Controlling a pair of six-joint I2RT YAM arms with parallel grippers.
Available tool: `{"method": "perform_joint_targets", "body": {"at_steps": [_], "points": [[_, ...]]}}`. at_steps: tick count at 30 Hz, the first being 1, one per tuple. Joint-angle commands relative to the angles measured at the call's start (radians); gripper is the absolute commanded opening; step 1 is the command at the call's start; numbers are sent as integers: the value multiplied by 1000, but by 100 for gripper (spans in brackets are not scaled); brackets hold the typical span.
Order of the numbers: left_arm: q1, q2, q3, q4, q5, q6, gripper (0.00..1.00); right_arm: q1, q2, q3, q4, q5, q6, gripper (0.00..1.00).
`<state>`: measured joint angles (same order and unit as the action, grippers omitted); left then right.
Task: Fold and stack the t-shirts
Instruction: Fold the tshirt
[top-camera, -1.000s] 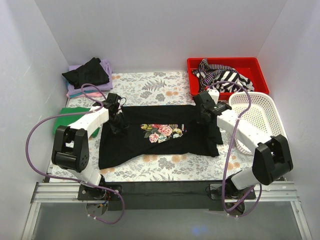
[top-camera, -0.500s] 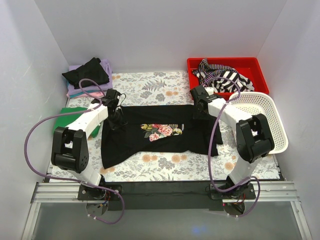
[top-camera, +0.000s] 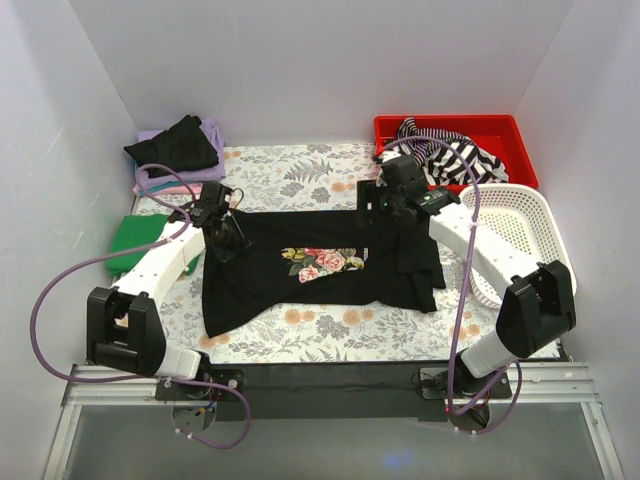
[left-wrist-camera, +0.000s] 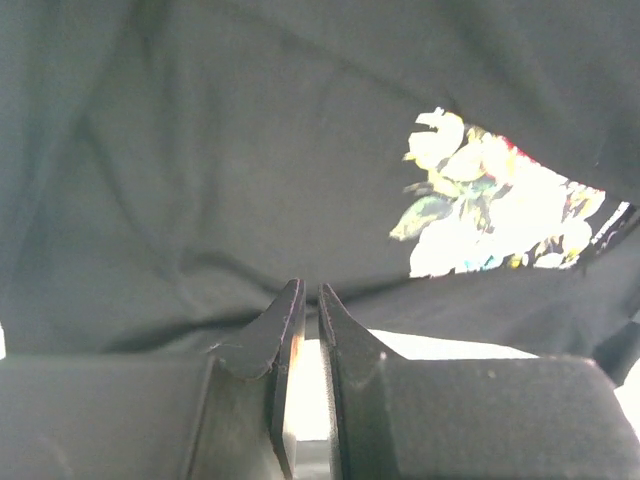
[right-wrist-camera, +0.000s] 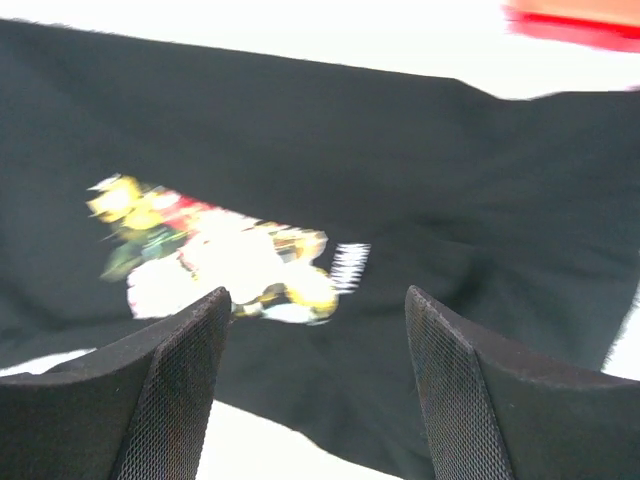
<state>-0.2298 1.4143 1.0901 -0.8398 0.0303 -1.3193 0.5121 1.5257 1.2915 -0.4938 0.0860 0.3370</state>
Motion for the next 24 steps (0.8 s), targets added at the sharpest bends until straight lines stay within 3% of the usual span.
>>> {"method": "perform_joint_targets", "body": {"at_steps": [1, 11, 24], "points": [[-12, -58, -79, 16, 127, -124, 9, 63, 5, -49, 90, -153, 10, 76], [-161, -135, -266, -24, 43, -293, 10, 65, 24, -80, 96, -158, -23, 76], [-414, -57, -299, -41, -303, -419, 11, 65, 40, -126, 109, -203, -32, 76]]}}
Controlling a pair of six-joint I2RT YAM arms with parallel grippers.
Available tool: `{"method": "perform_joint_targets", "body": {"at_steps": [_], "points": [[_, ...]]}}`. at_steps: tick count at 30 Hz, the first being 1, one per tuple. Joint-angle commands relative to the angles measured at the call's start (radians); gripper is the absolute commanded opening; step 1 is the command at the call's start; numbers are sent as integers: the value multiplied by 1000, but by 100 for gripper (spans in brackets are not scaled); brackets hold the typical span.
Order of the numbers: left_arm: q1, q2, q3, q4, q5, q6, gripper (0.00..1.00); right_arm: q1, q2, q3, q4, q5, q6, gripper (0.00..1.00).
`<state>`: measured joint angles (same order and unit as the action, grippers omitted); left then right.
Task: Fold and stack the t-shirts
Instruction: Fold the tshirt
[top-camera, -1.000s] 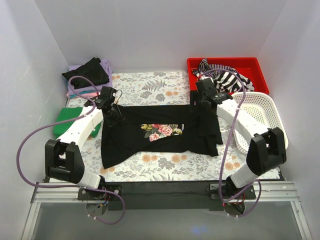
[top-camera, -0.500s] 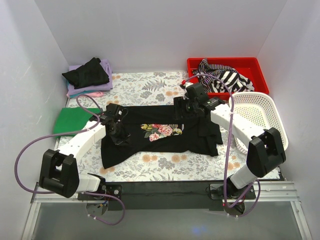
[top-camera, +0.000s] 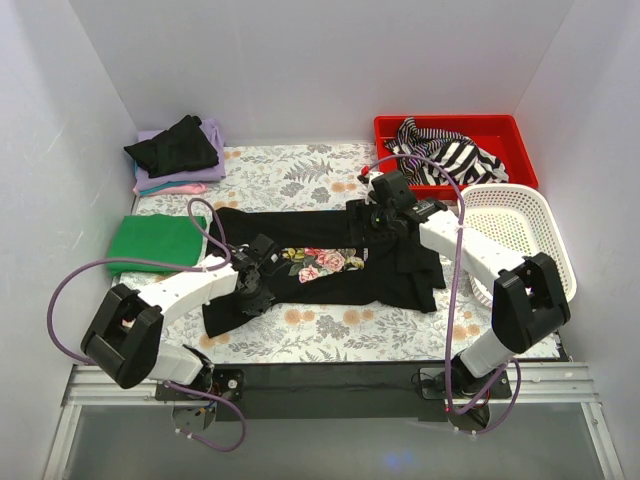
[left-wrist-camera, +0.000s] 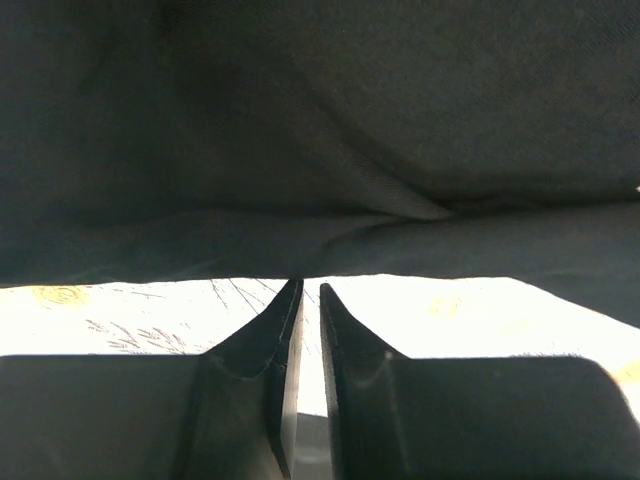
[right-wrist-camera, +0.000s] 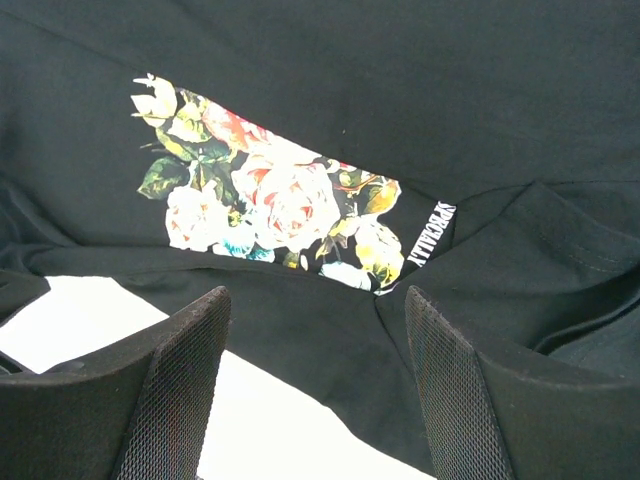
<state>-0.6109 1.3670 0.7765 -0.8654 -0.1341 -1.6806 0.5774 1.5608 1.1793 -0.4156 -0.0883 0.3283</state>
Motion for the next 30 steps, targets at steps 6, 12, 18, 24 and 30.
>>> {"method": "perform_joint_targets", "body": {"at_steps": [6, 12, 18, 24, 30], "points": [[-55, -23, 38, -47, -211, -74, 25, -1, 22, -29, 32, -45, -28, 76], [-56, -80, 72, -55, -170, -51, 79, -1, 45, -37, 38, -57, -26, 76], [-58, -189, -2, -3, -167, -22, 80, -1, 54, -33, 38, -60, -34, 76], [-66, -197, -54, 0, -197, -60, 79, -1, 54, -37, 38, -54, -35, 76], [-66, -105, -56, 5, -211, -99, 68, -1, 61, -43, 38, -65, -37, 76]]}}
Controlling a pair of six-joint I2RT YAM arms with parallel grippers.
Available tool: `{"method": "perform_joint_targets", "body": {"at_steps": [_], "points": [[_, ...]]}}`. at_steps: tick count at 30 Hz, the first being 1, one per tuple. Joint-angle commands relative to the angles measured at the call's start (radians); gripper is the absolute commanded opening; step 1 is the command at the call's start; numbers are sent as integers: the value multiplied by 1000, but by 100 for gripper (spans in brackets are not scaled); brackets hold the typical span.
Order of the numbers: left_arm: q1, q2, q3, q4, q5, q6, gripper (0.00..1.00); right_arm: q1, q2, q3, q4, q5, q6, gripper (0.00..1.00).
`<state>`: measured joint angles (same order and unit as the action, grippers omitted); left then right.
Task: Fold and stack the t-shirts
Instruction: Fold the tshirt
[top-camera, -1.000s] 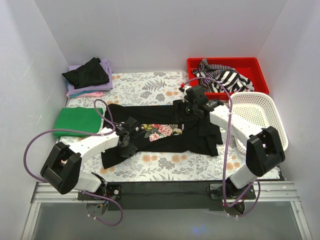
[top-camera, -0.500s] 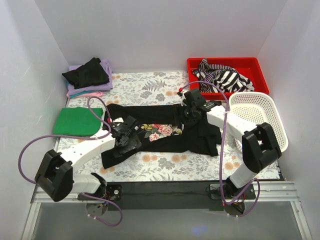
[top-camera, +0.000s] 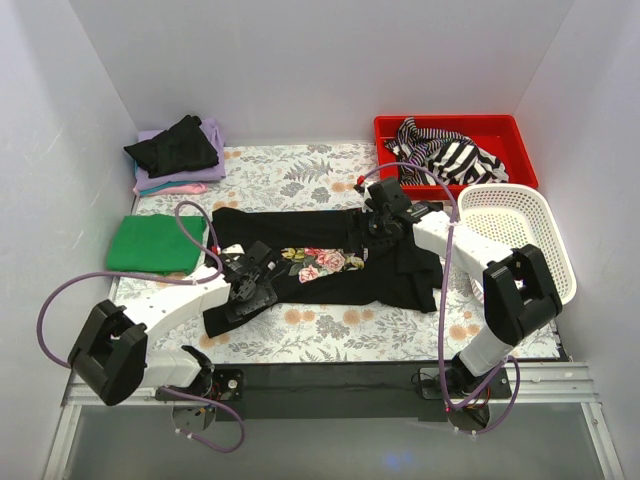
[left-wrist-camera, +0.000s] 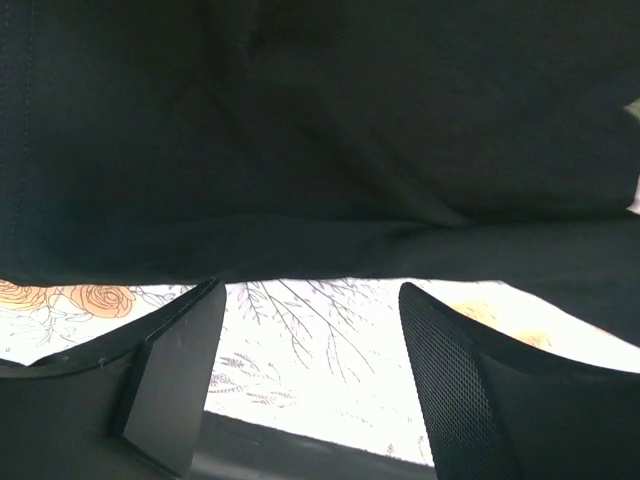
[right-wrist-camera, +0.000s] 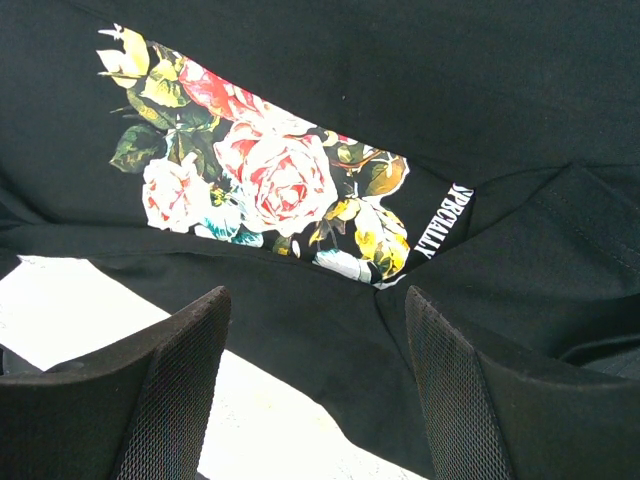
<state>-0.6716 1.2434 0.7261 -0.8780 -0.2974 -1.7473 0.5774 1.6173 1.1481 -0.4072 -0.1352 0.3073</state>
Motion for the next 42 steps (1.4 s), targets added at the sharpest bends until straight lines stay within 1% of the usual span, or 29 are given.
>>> {"method": "perform_joint_targets", "body": {"at_steps": [1, 6, 7, 8, 9, 10, 11, 12, 15, 22, 23, 24, 26, 31, 32, 35, 36, 37, 41, 42], "points": [[-5, 40, -5, 23, -49, -35, 68, -1, 4, -13, 30, -17, -17, 76], [-5, 74, -14, 51, -36, -35, 62, -1, 3, -16, 28, -10, -22, 76], [-5, 74, -17, 56, -37, -34, 58, -1, 4, -16, 30, -10, -20, 76], [-5, 77, -19, 59, -36, -35, 48, -1, 6, -16, 30, -12, -20, 76], [-5, 79, -20, 60, -36, -31, 46, -1, 7, -16, 28, -11, -20, 76], [-5, 79, -22, 62, -37, -31, 41, -1, 9, -17, 28, -12, -22, 76], [-5, 76, -27, 63, -37, -32, 33, -1, 10, -18, 28, -15, -20, 76], [-5, 76, -27, 65, -40, -32, 19, -1, 12, -18, 28, -15, -20, 76], [-5, 67, -24, 57, -40, -37, 0, -1, 12, -22, 28, -15, -19, 76], [-6, 19, -37, 57, -54, -35, 0, -1, 7, -28, 30, -15, -19, 76], [-5, 18, -36, 59, -55, -29, 10, -1, 6, -30, 30, -15, -19, 76], [-5, 19, -30, 57, -58, -27, 22, -2, 6, -31, 30, -15, -17, 76], [-5, 40, -24, 54, -66, -27, 34, -1, 9, -30, 30, -14, -20, 76], [-5, 132, -2, 45, -69, -38, 39, -1, 15, -28, 30, -23, -20, 76], [-5, 164, -2, 50, -66, -37, 43, -1, 15, -28, 30, -24, -23, 76], [-5, 240, 19, 51, -57, -37, 47, -2, 16, -28, 30, -26, -25, 76], [-5, 248, 27, 48, -51, -34, 55, -2, 18, -28, 28, -29, -25, 76], [-6, 252, 30, 54, -49, -31, 58, -1, 18, -28, 28, -32, -27, 76], [-6, 220, 4, 92, -36, -12, 59, -1, 19, -36, 28, -29, -27, 76], [-6, 209, -4, 100, -29, -11, 58, -1, 19, -34, 28, -27, -28, 76]]}}
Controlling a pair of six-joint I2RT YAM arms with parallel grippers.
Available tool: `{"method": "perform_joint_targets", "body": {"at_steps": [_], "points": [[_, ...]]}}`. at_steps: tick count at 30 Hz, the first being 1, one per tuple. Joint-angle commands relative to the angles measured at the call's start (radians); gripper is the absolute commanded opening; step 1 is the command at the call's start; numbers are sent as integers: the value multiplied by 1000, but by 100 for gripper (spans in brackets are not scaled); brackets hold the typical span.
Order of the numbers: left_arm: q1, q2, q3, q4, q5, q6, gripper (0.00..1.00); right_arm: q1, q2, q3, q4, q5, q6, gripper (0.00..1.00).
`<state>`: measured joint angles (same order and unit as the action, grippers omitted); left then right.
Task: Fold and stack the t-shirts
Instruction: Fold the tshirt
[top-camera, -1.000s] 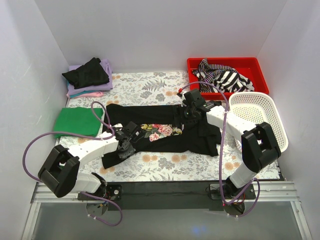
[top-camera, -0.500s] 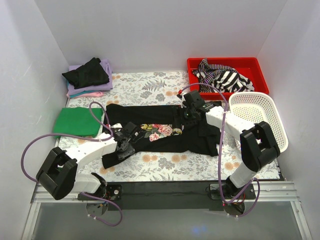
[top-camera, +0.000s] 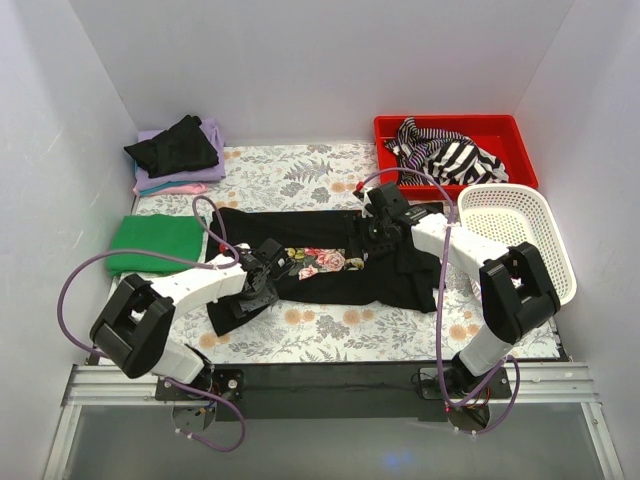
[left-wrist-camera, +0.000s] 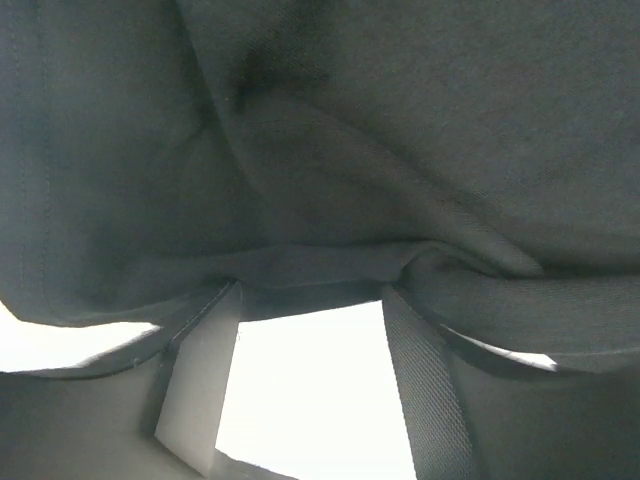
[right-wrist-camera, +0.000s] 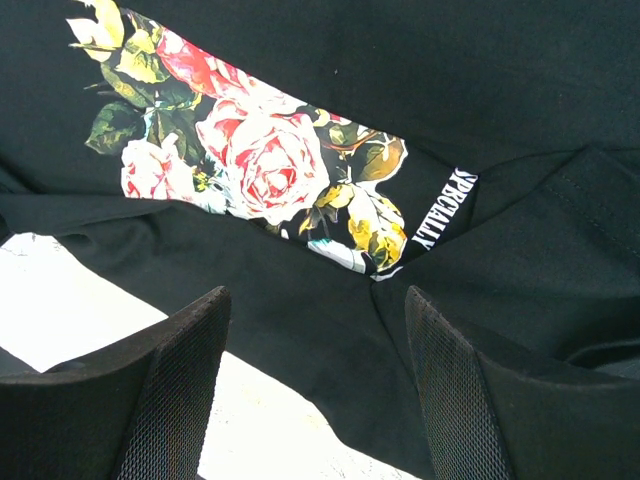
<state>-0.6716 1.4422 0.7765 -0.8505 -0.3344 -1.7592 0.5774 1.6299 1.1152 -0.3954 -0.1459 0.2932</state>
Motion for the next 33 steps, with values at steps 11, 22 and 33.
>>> {"method": "perform_joint_targets", "body": {"at_steps": [11, 22, 33], "points": [[-6, -163, -83, 58, 31, 21, 0, -1, 16, 8, 13, -23, -12, 76], [-6, -180, 142, -151, -9, 87, 0, -1, -18, 1, -14, -30, -45, 75], [24, -69, 237, -231, -92, 174, 1, -1, -128, -74, -83, 2, -74, 76]]}}
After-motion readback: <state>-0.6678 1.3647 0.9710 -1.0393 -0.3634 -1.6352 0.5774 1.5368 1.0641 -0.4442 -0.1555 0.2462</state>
